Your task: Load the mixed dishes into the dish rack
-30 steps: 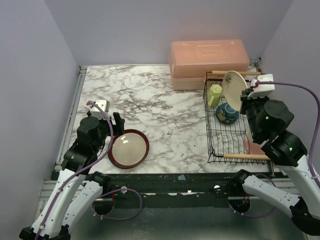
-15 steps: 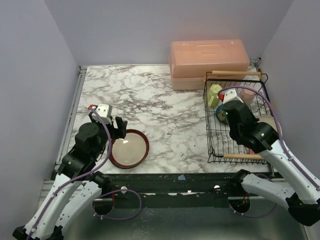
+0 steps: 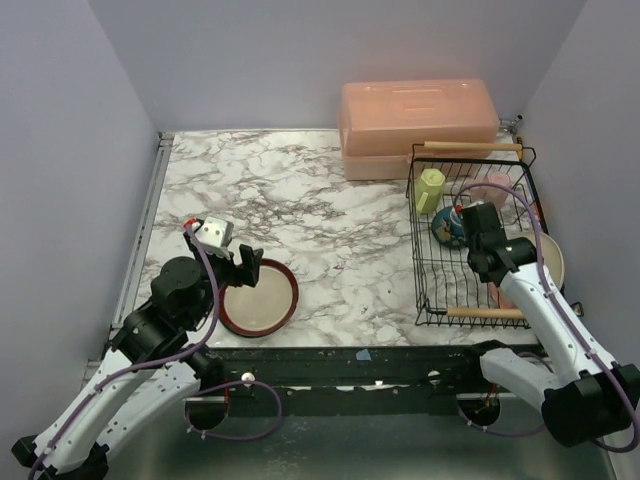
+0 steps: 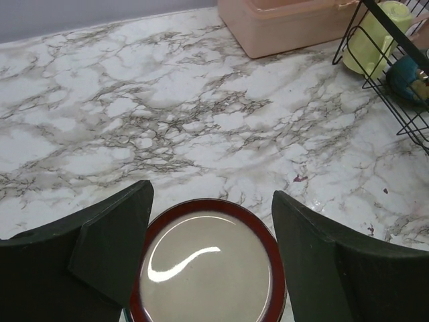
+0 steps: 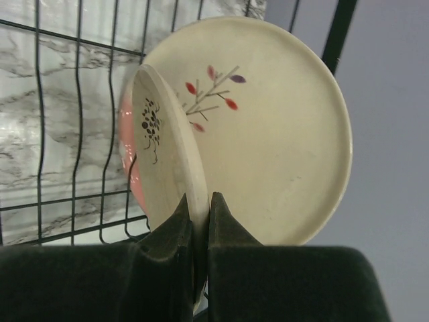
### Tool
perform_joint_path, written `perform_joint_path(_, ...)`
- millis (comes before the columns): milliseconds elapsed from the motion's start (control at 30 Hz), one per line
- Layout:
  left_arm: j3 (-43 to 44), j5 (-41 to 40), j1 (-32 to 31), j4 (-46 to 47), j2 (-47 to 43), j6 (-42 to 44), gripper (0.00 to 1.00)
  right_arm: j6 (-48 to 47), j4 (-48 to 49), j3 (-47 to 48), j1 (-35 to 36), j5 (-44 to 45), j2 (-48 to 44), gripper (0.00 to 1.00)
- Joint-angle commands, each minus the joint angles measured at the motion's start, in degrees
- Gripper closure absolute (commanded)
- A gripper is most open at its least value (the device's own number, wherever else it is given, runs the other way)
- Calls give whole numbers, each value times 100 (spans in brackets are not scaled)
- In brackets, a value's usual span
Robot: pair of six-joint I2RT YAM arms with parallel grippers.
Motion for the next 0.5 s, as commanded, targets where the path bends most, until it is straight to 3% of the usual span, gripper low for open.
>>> perform_joint_path(0,-88,-486,-354,131,-144,142,20,-228,346,108,-173,-686,281,100)
perform_joint_path(467,-189,-1053,-917,232,-473,231,16,-46,455,393,-624,-1000,1213,100)
